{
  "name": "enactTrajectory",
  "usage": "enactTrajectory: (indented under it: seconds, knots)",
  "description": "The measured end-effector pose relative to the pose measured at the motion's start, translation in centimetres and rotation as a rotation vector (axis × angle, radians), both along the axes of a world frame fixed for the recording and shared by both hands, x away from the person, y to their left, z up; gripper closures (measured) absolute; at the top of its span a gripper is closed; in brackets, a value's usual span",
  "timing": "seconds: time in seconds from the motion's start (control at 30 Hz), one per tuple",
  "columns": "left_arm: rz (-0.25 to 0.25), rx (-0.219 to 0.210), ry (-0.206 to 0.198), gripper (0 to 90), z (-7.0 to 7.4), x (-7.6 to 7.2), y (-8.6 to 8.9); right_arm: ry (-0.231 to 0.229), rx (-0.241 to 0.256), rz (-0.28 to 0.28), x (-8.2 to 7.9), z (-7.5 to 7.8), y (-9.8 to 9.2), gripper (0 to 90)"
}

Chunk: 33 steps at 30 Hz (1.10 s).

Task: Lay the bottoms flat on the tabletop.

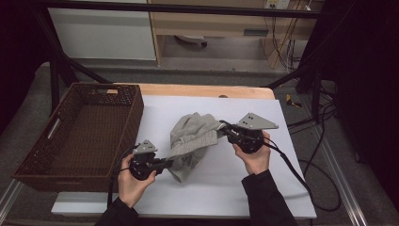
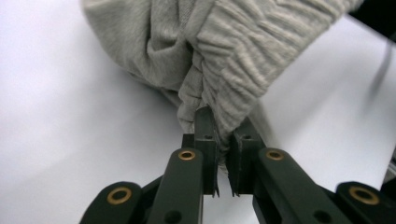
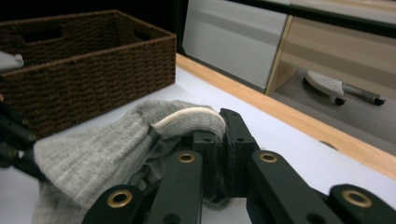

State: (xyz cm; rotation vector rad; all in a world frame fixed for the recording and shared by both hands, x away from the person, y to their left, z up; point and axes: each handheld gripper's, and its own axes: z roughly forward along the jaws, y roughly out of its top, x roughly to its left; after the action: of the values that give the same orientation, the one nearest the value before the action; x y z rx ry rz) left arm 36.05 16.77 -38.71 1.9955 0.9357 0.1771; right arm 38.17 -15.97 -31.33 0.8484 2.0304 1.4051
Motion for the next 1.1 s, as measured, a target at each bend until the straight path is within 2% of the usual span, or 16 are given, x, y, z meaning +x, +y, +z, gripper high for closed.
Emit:
enactTrajectory:
  seconds: [0.1, 0.2, 0.23, 0.33, 0.4, 0.5, 0.6, 0.63, 0.7, 0.77, 0.83, 0.9, 0.97, 1.03, 1.1]
  knots:
    - [0.005, -0.019, -0.002, 84.1, 1.3, 0.9, 0.0, -0.016, 0.011, -0.01, -0.4, 0.9, -0.7, 85.8]
    - [0.016, 0.0, 0.008, 83.7, 1.5, 2.6, -0.3, -0.011, 0.009, -0.032, 0.0, 1.2, -0.9, 85.7]
    - [0.023, 0.009, 0.012, 83.6, 1.3, 3.2, -0.5, -0.002, -0.005, -0.045, 0.3, 1.0, -0.8, 85.6]
    - [0.054, 0.042, 0.033, 83.0, 0.0, 4.9, -0.7, 0.037, -0.056, -0.081, 2.0, -0.5, -0.4, 85.3]
    - [0.083, 0.038, 0.046, 81.8, -1.0, 5.8, -0.5, 0.078, -0.079, -0.103, 3.3, -2.0, -0.1, 85.1]
    - [0.098, 0.016, 0.063, 76.2, -2.4, 6.3, -0.2, 0.14, -0.103, -0.14, 5.4, -4.7, 0.1, 84.7]
    - [0.078, 0.007, 0.068, 57.8, -3.1, 5.8, -0.2, 0.193, -0.117, -0.164, 6.8, -7.1, 0.0, 84.1]
    - [0.059, 0.001, 0.069, 53.9, -3.3, 5.5, -0.2, 0.21, -0.122, -0.17, 7.1, -7.7, -0.1, 83.8]
    - [0.023, -0.039, 0.086, 46.5, -3.9, 4.7, -0.2, 0.233, -0.128, -0.188, 7.5, -8.7, -0.3, 83.4]
    - [0.0, -0.032, 0.101, 42.3, -4.5, 4.1, -0.5, 0.25, -0.129, -0.2, 7.7, -9.4, -0.6, 83.0]
    - [-0.015, -0.029, 0.101, 40.2, -5.0, 3.3, -0.8, 0.266, -0.124, -0.203, 7.6, -9.8, -0.9, 82.9]
    - [-0.043, -0.021, 0.123, 37.3, -5.6, 2.6, -1.1, 0.27, -0.125, -0.204, 7.4, -10.1, -1.3, 83.1]
    - [-0.051, 0.015, 0.111, 38.1, -6.1, 1.8, -1.5, 0.271, -0.122, -0.202, 7.1, -10.3, -1.6, 83.4]
    - [-0.032, 0.04, 0.097, 43.0, -6.3, 1.3, -1.9, 0.263, -0.106, -0.2, 6.7, -10.3, -2.1, 83.6]
    - [-0.018, 0.024, 0.095, 51.8, -6.2, 1.4, -1.8, 0.257, -0.096, -0.202, 6.4, -10.1, -2.5, 83.7]
